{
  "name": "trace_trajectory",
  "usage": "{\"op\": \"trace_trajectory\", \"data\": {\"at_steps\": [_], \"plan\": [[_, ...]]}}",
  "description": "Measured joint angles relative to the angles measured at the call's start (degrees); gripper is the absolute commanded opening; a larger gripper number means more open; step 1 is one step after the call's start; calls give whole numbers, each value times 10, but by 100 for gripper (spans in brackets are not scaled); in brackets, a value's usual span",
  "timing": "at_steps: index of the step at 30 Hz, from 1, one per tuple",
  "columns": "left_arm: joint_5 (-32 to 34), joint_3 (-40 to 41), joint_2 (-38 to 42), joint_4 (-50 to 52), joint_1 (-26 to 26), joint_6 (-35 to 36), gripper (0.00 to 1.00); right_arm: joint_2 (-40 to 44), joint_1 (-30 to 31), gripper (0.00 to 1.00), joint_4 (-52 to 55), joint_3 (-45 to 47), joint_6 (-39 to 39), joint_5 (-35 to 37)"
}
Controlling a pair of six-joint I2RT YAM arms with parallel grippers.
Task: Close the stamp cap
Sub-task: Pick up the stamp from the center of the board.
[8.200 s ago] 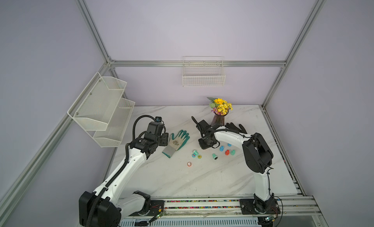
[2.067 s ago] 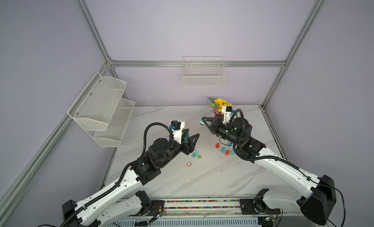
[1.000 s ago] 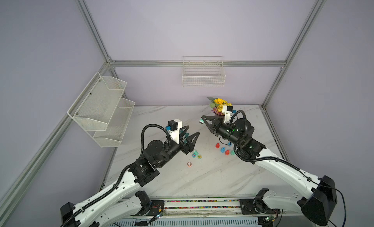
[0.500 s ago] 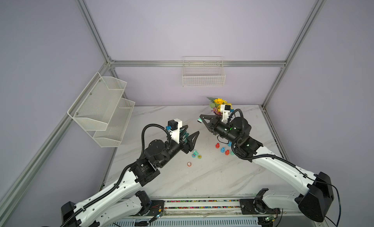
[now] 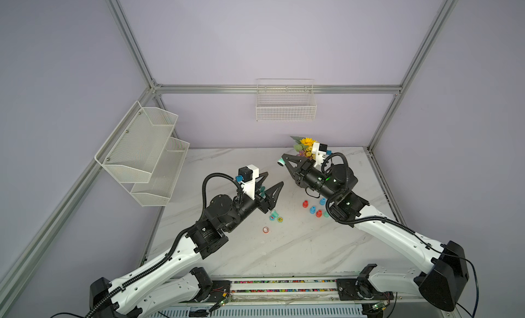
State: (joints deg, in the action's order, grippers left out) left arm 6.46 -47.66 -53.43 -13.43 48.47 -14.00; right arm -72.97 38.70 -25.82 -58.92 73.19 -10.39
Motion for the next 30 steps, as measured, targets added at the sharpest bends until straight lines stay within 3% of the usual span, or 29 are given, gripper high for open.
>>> {"op": "trace_trajectory", "data": {"at_steps": [11,21,26,30], "plan": [[32,-30,-78,-58,0,16,69,0,1,0,-47,21,24,-17],[43,-34,-96,-112,0,27,52,-1,2,0,-60,27,35,-28],[49,-41,-111,-117,0,29,49,-1,3,0,-62,28,39,-29],[56,-46,-118,-117,0,33,39,-1,3,0,-70,31,42,-26]]}}
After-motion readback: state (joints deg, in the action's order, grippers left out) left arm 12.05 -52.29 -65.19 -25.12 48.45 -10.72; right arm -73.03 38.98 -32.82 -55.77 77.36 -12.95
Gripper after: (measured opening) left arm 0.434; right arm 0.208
